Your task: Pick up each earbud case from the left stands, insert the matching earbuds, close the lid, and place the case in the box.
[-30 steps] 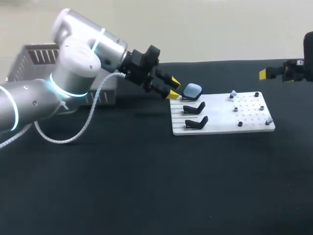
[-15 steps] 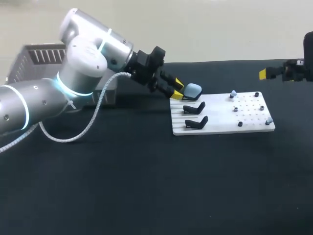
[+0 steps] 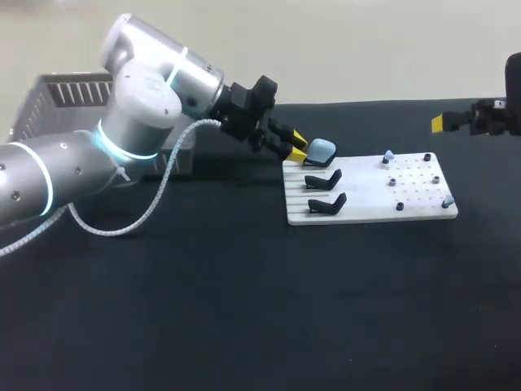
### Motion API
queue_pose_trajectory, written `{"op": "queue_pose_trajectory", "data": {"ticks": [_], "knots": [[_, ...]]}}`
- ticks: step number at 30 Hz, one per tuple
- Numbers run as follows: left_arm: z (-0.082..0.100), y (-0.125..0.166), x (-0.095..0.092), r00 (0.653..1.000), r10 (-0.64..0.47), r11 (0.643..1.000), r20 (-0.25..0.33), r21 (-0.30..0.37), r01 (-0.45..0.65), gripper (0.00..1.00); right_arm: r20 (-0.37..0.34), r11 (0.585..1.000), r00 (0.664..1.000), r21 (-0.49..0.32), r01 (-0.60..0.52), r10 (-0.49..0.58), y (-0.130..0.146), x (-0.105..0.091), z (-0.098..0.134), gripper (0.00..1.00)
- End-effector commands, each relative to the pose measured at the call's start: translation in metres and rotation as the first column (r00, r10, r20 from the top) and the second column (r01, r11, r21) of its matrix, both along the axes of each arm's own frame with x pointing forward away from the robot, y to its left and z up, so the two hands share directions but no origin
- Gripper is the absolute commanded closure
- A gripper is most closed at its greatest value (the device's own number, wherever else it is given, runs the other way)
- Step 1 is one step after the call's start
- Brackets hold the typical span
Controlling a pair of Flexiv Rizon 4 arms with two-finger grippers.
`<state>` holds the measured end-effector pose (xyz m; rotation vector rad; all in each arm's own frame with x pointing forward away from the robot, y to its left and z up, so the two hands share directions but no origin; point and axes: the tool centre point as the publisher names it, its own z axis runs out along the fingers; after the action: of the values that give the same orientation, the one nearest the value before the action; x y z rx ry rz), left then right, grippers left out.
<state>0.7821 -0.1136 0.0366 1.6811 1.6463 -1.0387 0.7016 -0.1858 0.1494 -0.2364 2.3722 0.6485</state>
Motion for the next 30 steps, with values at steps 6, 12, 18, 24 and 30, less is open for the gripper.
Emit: {"op": "queue_pose_trajectory", "data": {"ticks": [6,12,18,24,30], "knots": [[-0.003,-0.005,0.001,1.0,-0.006,1.0,0.003,-0.005,0.006,0.53,0.0,1.0,1.0,-0.002,0.001,-0.001,0.0,0.0,0.0,0.0],[-0.004,-0.008,0.001,1.0,-0.011,1.0,0.004,-0.007,0.011,0.53,0.0,1.0,1.0,-0.002,0.001,-0.001,0.0,0.0,0.0,0.0],[-0.004,-0.01,0.002,1.0,-0.016,1.0,0.004,-0.01,0.016,0.53,0.0,1.0,1.0,-0.002,0.001,-0.001,0.0,0.0,0.0,0.0],[-0.005,-0.013,0.003,1.0,-0.021,1.0,0.005,-0.009,0.021,0.54,0.0,1.0,1.0,-0.002,0.001,-0.001,0.0,0.0,0.0,0.0],[-0.005,-0.016,0.004,1.0,-0.03,1.0,0.005,-0.008,0.03,0.55,0.0,1.0,1.0,-0.002,0.001,-0.001,0.0,0.0,0.0,0.0]]}}
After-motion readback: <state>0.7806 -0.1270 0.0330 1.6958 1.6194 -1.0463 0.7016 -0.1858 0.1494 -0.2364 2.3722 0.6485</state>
